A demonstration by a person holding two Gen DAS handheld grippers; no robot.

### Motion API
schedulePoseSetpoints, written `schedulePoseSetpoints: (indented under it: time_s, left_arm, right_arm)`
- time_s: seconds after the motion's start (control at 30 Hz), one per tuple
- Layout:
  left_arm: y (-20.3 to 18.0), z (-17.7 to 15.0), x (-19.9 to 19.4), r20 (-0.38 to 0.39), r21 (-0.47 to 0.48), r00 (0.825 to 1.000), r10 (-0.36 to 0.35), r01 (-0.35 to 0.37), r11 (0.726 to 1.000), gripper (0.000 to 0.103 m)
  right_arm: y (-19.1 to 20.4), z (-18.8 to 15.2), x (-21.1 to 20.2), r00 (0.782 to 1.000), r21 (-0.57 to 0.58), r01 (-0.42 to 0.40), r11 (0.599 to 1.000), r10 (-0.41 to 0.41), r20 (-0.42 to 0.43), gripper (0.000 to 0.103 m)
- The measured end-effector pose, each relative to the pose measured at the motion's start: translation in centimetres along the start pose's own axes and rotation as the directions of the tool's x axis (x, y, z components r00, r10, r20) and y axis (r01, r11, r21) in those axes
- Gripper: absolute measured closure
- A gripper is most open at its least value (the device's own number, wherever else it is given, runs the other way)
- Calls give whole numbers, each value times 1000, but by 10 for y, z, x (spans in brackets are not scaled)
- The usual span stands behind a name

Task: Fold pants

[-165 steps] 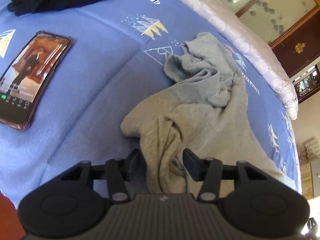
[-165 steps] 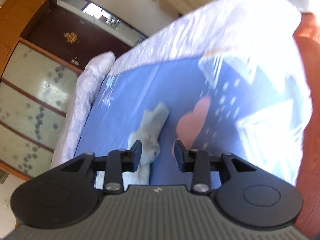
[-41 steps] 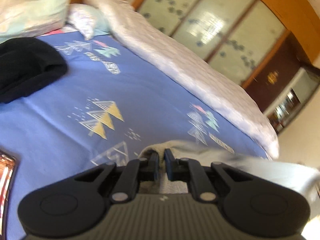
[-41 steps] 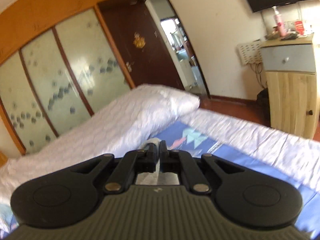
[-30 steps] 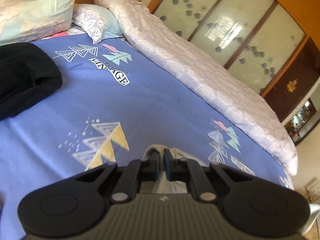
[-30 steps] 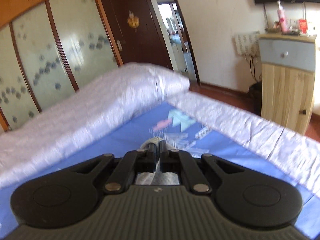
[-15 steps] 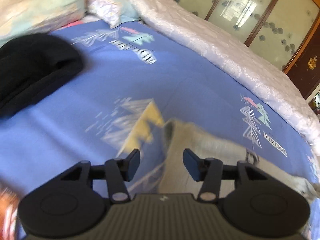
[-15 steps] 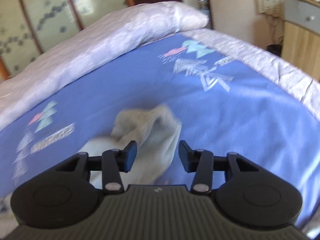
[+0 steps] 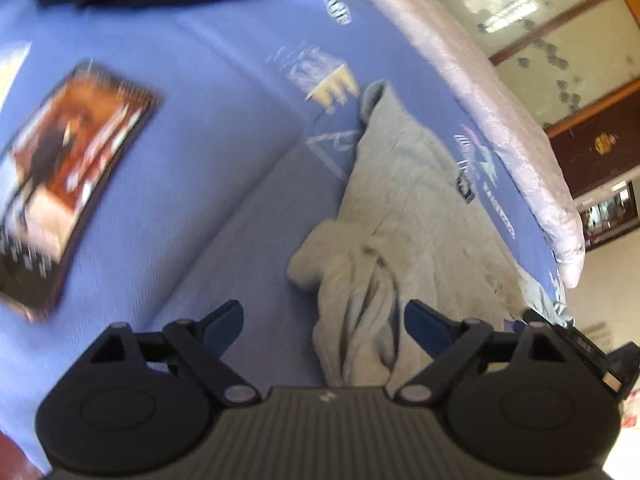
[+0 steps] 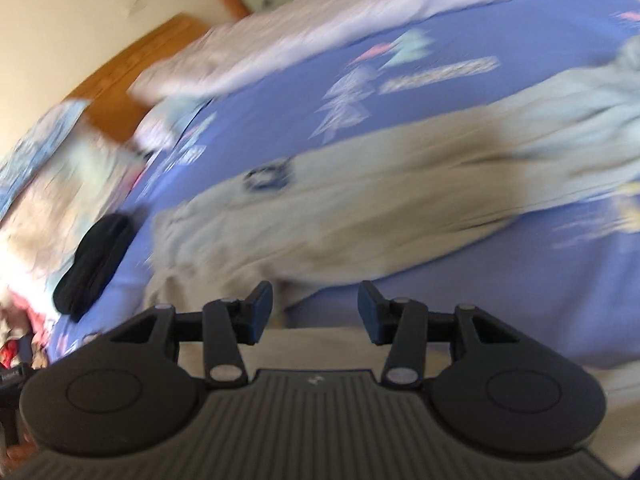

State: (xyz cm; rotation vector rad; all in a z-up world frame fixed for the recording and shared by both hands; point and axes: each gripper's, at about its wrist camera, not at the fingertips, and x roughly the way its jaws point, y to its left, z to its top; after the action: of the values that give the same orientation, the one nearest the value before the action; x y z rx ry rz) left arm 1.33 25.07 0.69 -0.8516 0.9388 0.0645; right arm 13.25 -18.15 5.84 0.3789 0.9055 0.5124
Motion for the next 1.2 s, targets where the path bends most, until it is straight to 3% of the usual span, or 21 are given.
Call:
schedulePoseSetpoints:
  time_s: [0.07,0.13,0.17,0.2,0.23,0.3,0.37,0.4,0.47,0.5,0.53,0.57,0.63,0.7,0.73,0.8,0.87,0.93,1.0,1.13,1.2]
  left_arm:
    - [4,4,12,-16,-39,999,-47,46,998,3]
    - [6,10,22,4,-74,995,-103,103,992,3]
    - [6,14,26,15,-90,992,-125,126,988,21]
    - [5,17,32,15,-103,988,-151,152,983,42]
    - [4,20,36,-1,-122,987,-158,157,980,76]
    - [-2,21,30,20,-109,981,-192,193,975,84]
    - [-23,10,1,136,40,978,-157,153,987,85]
    - [-36,-1,-21,226,155,962,-152,118,981,85]
    - [-53,-28,-55,366,337,916,-162,31,941,85]
    - [-56,-37,-62,399,378,902,-165,2,926,85]
    - [-58,-42,-61,405,402,903,-146,-32,915,84]
    - [-59,-42,-53,388,401,917,-89,-81,912,84]
    - [-51,-33,-24,299,318,951,79,-177,932,82]
    - [-30,-25,1,152,188,975,163,-191,963,77]
    - [-20,-23,7,105,129,982,154,-167,977,71]
    - [-15,-22,5,97,98,987,130,-140,985,65]
    - [-18,-22,0,119,102,985,127,-140,985,49]
    - [-18,-23,-2,124,95,986,114,-127,987,55]
    - [-17,-26,1,105,105,987,122,-133,986,77]
    - [-21,-36,-1,107,156,977,182,-197,968,79]
    - [-24,-37,-10,118,167,975,191,-209,963,76]
  right_arm:
    - [10,1,25,999,4,-12,1000,12,-40,47]
    - [16,0,46,997,-1,35,999,-35,-70,46]
    - [19,-2,56,995,14,37,999,-35,-93,49]
    - [17,-5,62,993,31,27,999,-23,-112,71]
    - [19,-9,63,993,37,28,999,-24,-115,90]
    - [21,-12,55,995,17,51,999,-49,-87,98]
    - [20,-16,34,999,10,47,999,-47,-26,98]
    - [16,-18,26,999,28,42,999,-42,2,98]
    - [5,-23,18,998,71,59,996,-61,25,97]
    - [-1,-25,20,996,85,92,992,-94,12,94]
    - [-3,-29,27,991,88,135,987,-134,-15,90]
    - [-5,-33,32,983,83,181,980,-178,-38,91]
    - [-3,-36,29,983,90,182,979,-183,-6,88]
    - [0,-35,21,980,127,194,973,-197,16,65]
    - [1,-38,12,979,133,188,973,-196,47,58]
    - [8,-45,-5,975,104,189,977,-199,99,50]
    - [14,-53,-20,976,47,176,983,-180,118,50]
    - [21,-66,-34,978,-5,163,987,-161,136,50]
    - [23,-80,-36,986,-39,126,991,-120,118,50]
    - [22,-107,-13,995,-68,103,992,-104,-7,50]
    - [25,-113,-11,993,-101,112,989,-109,35,49]
